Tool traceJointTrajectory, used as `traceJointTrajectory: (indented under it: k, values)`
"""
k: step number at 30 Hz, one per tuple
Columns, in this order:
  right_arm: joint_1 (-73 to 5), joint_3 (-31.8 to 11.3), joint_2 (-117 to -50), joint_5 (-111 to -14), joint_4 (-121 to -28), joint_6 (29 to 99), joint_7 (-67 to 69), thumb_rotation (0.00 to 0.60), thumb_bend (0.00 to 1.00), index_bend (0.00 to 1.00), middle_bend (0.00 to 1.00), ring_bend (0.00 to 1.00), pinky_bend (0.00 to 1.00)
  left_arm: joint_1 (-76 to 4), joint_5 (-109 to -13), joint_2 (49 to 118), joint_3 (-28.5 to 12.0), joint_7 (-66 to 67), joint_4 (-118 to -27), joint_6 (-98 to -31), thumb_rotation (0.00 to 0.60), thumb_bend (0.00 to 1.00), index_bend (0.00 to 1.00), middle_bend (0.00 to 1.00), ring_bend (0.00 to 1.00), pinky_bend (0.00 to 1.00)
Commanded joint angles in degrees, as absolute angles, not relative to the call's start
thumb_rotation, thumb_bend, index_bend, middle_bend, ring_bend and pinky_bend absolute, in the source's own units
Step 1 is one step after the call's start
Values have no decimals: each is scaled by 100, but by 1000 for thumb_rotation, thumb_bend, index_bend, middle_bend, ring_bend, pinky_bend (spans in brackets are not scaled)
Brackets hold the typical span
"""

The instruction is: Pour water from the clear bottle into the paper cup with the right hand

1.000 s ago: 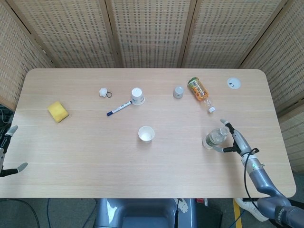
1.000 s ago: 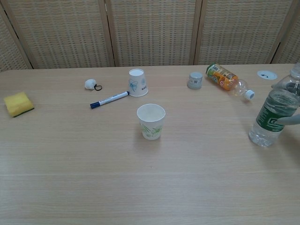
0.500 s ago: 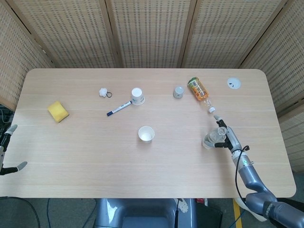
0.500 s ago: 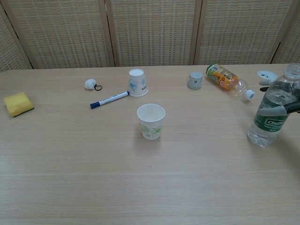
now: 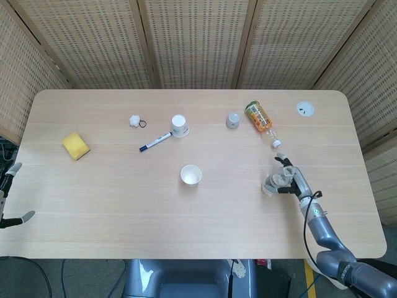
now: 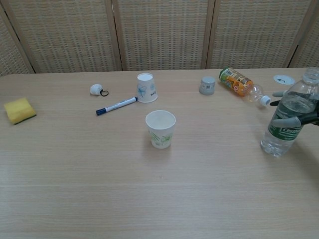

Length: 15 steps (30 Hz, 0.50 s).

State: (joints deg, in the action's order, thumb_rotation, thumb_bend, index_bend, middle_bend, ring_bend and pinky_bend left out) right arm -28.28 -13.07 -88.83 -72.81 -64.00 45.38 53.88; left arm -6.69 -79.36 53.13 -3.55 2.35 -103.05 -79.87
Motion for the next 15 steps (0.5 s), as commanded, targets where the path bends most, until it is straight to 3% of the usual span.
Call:
traceJointTrajectory:
  k: [1, 4, 6, 9, 15]
  values:
    - [-2825, -1336, -8926, -7265, -6367, 4589, 5365, 600, 262, 383, 426, 238, 369, -673, -7931, 5314, -357, 237, -10305, -7983, 600, 70, 0, 0, 0, 0]
    - [-2821, -1342, -8987, -7294, -6330, 4697, 5272, 600, 434, 483, 517, 342, 557, -673, -7927, 5320, -349, 246, -10301, -7976, 600, 71, 0, 0, 0, 0]
    - [-2819, -1348, -9003, -7362, -6358, 4797, 5266, 600, 505, 514, 539, 376, 623, -672, -7910, 5304, -353, 212, -10315, -7969, 600, 71, 0, 0, 0, 0]
    - [-2838, -1343, -8990, -7495, -6397, 4954, 5176, 600, 562, 530, 555, 404, 664, -656, -7877, 5278, -380, 156, -10323, -8008, 600, 71, 0, 0, 0, 0]
    - [-3073, -1512, -8757, -7627, -6920, 5284, 4120, 600, 574, 534, 558, 421, 684, -671, -7867, 5243, -374, 82, -10323, -7951, 600, 71, 0, 0, 0, 0]
